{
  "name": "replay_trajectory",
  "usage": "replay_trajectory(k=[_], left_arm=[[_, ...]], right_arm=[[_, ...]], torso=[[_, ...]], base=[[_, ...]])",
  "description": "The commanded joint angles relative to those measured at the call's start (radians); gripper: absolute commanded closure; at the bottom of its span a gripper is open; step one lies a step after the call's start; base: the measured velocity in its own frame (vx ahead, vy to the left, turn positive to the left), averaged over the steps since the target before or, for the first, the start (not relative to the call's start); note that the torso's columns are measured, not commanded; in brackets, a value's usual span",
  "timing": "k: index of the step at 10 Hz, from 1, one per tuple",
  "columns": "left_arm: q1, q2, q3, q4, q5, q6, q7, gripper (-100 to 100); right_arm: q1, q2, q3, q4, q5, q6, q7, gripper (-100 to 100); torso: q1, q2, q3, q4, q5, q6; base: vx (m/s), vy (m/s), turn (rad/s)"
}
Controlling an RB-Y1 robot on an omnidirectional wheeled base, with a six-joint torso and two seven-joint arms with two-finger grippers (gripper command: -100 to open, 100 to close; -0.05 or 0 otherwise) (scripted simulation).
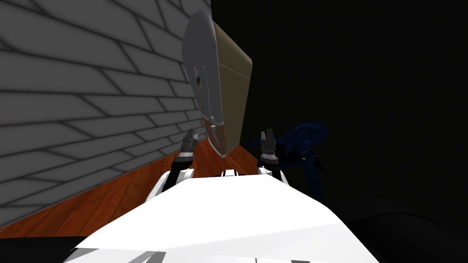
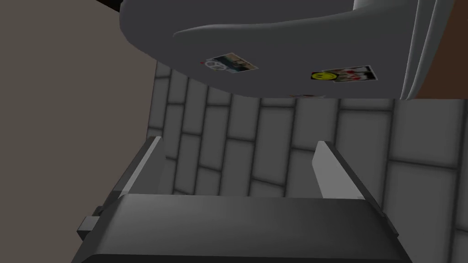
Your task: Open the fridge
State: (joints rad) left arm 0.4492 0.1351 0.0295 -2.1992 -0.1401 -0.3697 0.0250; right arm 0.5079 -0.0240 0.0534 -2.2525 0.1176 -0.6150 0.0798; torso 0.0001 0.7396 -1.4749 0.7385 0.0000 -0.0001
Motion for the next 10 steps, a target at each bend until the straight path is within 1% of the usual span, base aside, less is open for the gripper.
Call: replay_trajectory(k=[1,2,3,5,8,9,10], left_arm=[[-0.018,0.013,-0.008,0.045,-0.026,-0.003,-0.023,-100],[-0.028,0.028,-0.011,0.069,-0.040,-0.003,-0.035,-100],[-0.031,0.035,-0.013,0.076,-0.044,-0.004,-0.039,-100],[-0.044,0.064,-0.017,0.107,-0.062,-0.004,-0.054,-100],[-0.069,0.108,-0.026,0.169,-0.098,-0.006,-0.085,-100],[-0.074,0.116,-0.027,0.180,-0.103,-0.006,-0.090,-100],[-0.082,0.131,-0.030,0.200,-0.115,-0.006,-0.100,-100]], right_arm=[[0.000,0.000,0.000,0.000,0.000,0.000,0.000,0],[0.000,0.000,0.000,0.000,0.000,0.000,0.000,0],[0.000,0.000,0.000,0.000,0.000,0.000,0.000,0],[0.000,0.000,0.000,0.000,0.000,0.000,0.000,0],[0.000,0.000,0.000,0.000,0.000,0.000,0.000,0],[0.000,0.000,0.000,0.000,0.000,0.000,0.000,0],[0.000,0.000,0.000,0.000,0.000,0.000,0.000,0]], torso=[[-0.002,0.000,0.000,0.000,0.000,0.000],[-0.001,-0.001,-0.001,0.000,0.000,0.000],[-0.001,-0.003,-0.002,-0.001,0.000,0.000],[0.000,0.001,0.000,0.000,0.000,0.000],[0.002,-0.004,-0.002,-0.001,0.001,0.000],[0.001,-0.003,-0.002,-0.001,0.000,0.000],[-0.002,-0.002,-0.001,-0.001,0.000,0.000]], base=[[0.195,0.057,-0.081],[0.221,0.054,-0.121],[0.187,0.056,-0.072],[0.141,0.056,-0.084],[0.187,0.091,-0.113],[0.177,0.062,-0.063],[0.170,0.039,-0.085]])
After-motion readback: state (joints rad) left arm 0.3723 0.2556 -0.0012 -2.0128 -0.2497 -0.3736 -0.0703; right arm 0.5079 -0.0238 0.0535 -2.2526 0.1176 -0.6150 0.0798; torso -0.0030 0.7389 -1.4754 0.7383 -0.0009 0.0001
